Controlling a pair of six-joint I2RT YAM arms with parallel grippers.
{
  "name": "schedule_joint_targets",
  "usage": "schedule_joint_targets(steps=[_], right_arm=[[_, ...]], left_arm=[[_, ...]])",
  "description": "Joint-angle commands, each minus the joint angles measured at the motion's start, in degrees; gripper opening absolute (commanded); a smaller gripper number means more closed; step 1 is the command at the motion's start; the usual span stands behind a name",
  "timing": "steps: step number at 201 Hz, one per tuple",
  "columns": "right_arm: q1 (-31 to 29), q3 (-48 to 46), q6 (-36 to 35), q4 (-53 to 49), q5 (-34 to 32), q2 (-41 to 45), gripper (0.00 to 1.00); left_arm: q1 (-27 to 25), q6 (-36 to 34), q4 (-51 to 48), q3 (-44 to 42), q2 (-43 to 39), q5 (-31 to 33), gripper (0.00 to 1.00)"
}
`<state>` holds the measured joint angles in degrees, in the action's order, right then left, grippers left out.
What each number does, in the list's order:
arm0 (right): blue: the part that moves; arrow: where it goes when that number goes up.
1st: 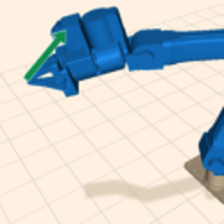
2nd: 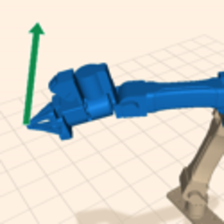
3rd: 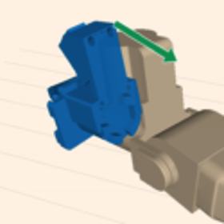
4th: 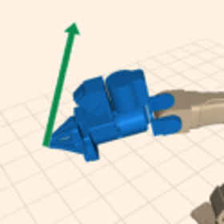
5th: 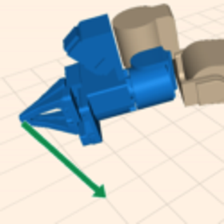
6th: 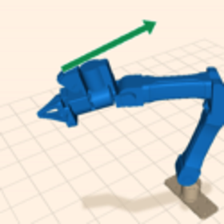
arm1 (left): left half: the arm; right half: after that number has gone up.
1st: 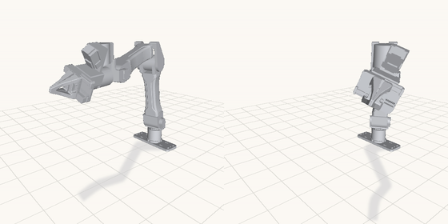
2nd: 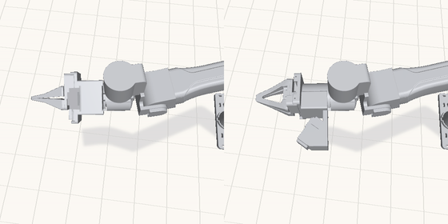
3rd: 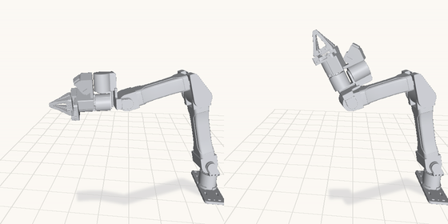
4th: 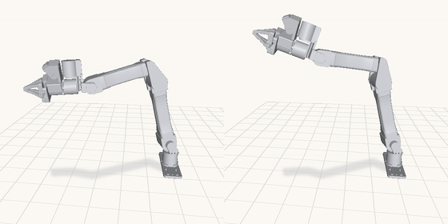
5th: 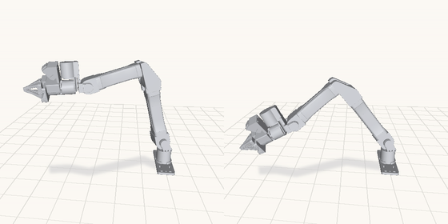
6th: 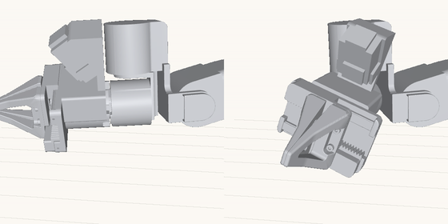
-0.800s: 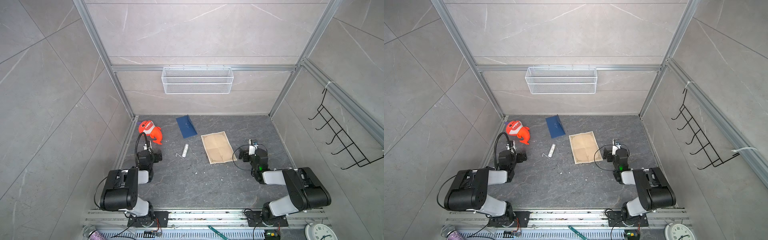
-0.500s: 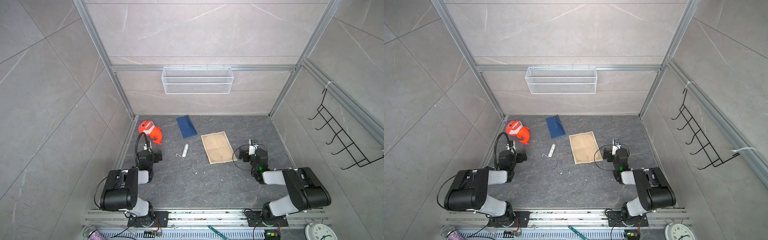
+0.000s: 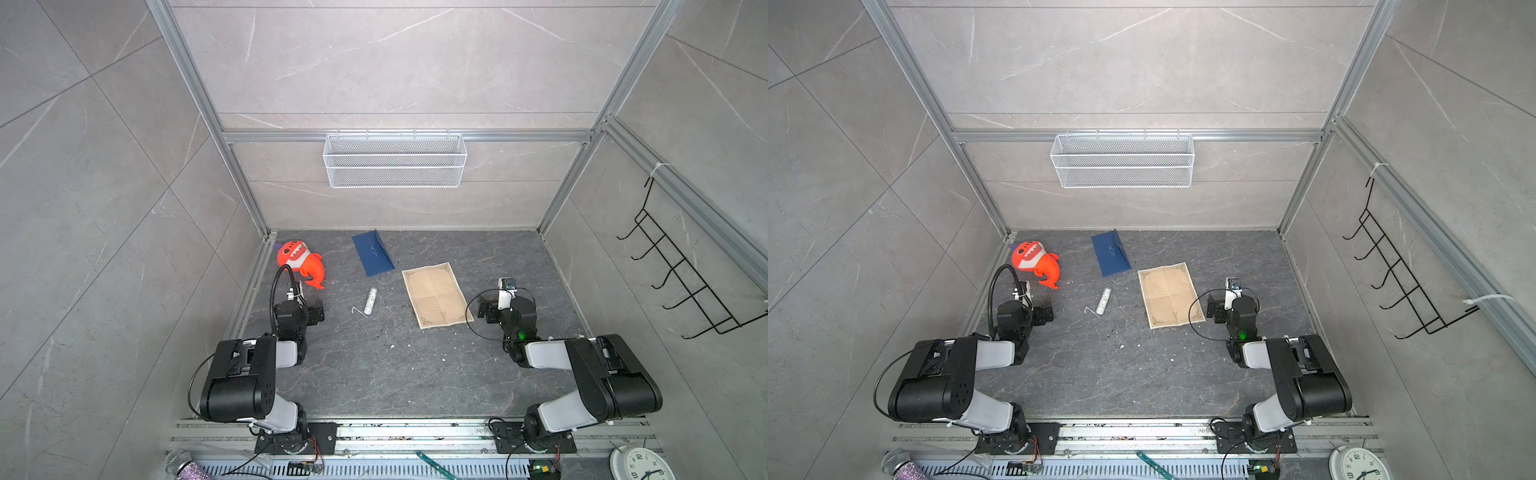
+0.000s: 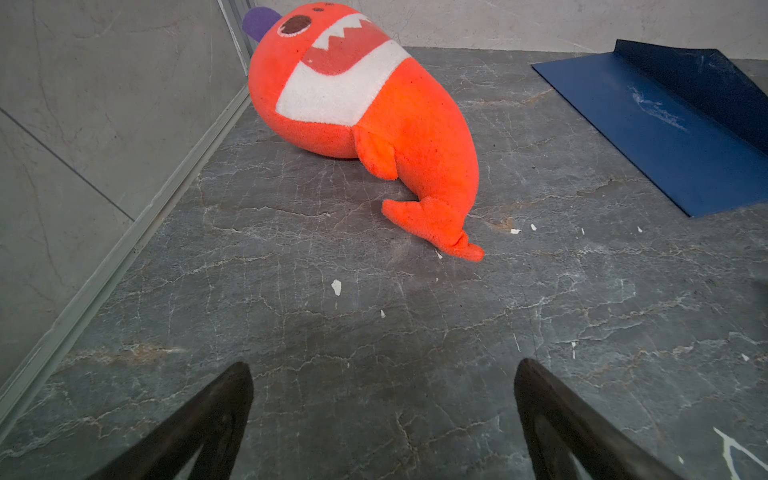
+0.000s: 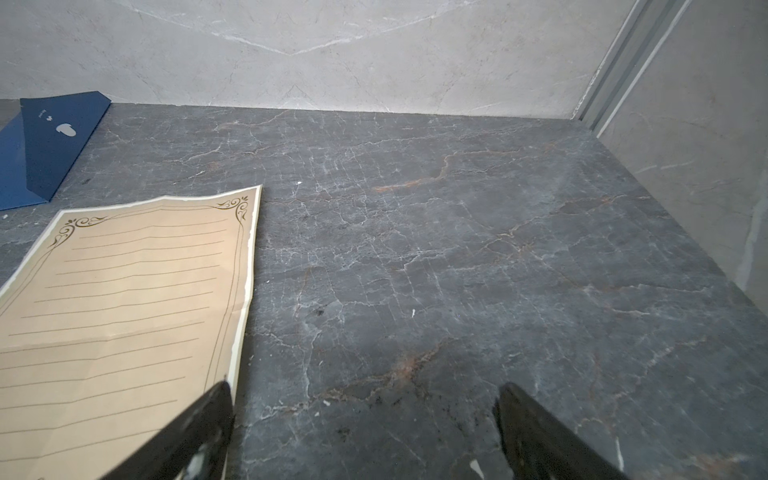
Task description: Place the letter into the envelope and seal it
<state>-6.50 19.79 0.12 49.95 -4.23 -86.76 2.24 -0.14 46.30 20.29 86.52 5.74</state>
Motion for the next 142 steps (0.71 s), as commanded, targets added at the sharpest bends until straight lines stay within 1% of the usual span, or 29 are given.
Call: schedule_joint_targets(steps=[1,28,39,51,57,61,62,71,86,107,125,142], right_arm=[[0.35,1.30,-0.75,-0.56,0.80,-0.20,0.99],[0.40,1.22,-0.86,-0.40,0.80,-0.09,0.99],[0.34,1.28,-0.92,-0.20,0.63,0.17,0.99],[0.39,2.68,-1.00,-4.85,0.17,2.43,0.99],[0.27,3.69,-0.99,-9.37,0.10,4.83,0.99],[0.24,4.47,-0.91,-10.89,0.08,6.21,0.99],[0.21,4.47,-0.87,-12.92,0.09,6.71,0.99],[0.19,6.28,0.13,-20.17,-0.07,11.07,0.99],[0.20,7.68,4.34,-27.61,1.26,18.42,0.99],[0.22,8.70,11.77,-34.22,5.38,26.98,0.99],[0.26,9.32,18.53,-39.61,8.68,32.38,0.99],[0.26,10.11,23.66,-45.14,12.63,36.16,0.99]], left_arm=[[0.22,0.87,1.55,0.71,-0.46,-0.79,1.00],[0.26,0.93,1.77,0.41,-0.65,-0.38,1.00],[0.13,1.09,2.29,0.19,-1.15,1.26,1.00],[-0.03,1.07,1.30,-0.70,-4.34,1.81,1.00],[-0.35,1.15,-0.26,-1.20,-7.17,2.58,1.00],[-0.50,1.37,-2.27,-1.25,-9.37,3.36,1.00],[-0.49,1.50,-3.15,-1.24,-9.89,3.56,1.00],[-0.63,3.77,-10.97,-0.44,-15.39,5.32,1.00],[-0.92,8.04,-24.37,1.57,-24.55,7.68,1.00],[-1.58,14.64,-36.72,2.21,-36.10,6.40,1.00],[-1.82,20.83,-45.55,3.62,-44.64,2.00,1.00],[-1.92,24.92,-49.79,4.78,-49.87,-5.11,1.00]])
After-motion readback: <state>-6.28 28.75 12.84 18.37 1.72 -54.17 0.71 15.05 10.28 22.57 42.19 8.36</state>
